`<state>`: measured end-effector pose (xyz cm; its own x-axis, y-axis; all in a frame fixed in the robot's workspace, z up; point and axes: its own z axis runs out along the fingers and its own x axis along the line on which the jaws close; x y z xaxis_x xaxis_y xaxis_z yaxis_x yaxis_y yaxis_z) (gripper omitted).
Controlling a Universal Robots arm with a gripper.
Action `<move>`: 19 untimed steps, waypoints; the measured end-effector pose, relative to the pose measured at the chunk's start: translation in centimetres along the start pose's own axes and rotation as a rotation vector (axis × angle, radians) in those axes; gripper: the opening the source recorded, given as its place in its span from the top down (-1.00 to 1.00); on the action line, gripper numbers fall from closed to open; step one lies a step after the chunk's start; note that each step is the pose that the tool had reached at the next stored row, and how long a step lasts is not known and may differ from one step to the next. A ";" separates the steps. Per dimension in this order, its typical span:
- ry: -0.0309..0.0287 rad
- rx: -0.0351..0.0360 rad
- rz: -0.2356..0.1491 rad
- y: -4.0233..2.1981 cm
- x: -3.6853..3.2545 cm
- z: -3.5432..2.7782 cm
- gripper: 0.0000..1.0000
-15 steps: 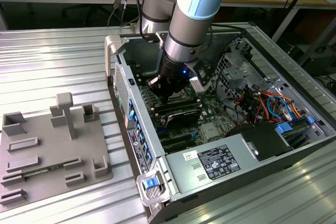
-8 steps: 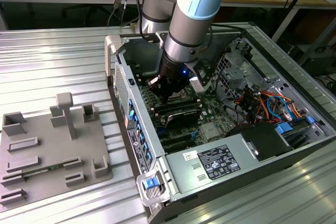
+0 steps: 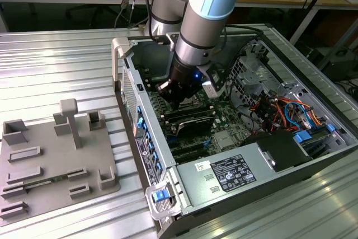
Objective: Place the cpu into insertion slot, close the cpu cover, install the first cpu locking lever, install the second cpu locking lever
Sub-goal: 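Install the second cpu locking lever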
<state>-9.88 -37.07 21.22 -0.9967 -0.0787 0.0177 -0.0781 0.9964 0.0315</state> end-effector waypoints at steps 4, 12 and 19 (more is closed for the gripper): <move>-0.0001 0.0000 0.000 0.04 0.00 -0.11 0.79; -0.0003 0.0001 0.000 0.20 0.01 -1.24 0.79; -0.0004 0.0001 0.000 0.29 0.00 -2.20 0.79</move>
<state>-9.86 -36.84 23.42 -0.9967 -0.0787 0.0173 -0.0781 0.9964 0.0314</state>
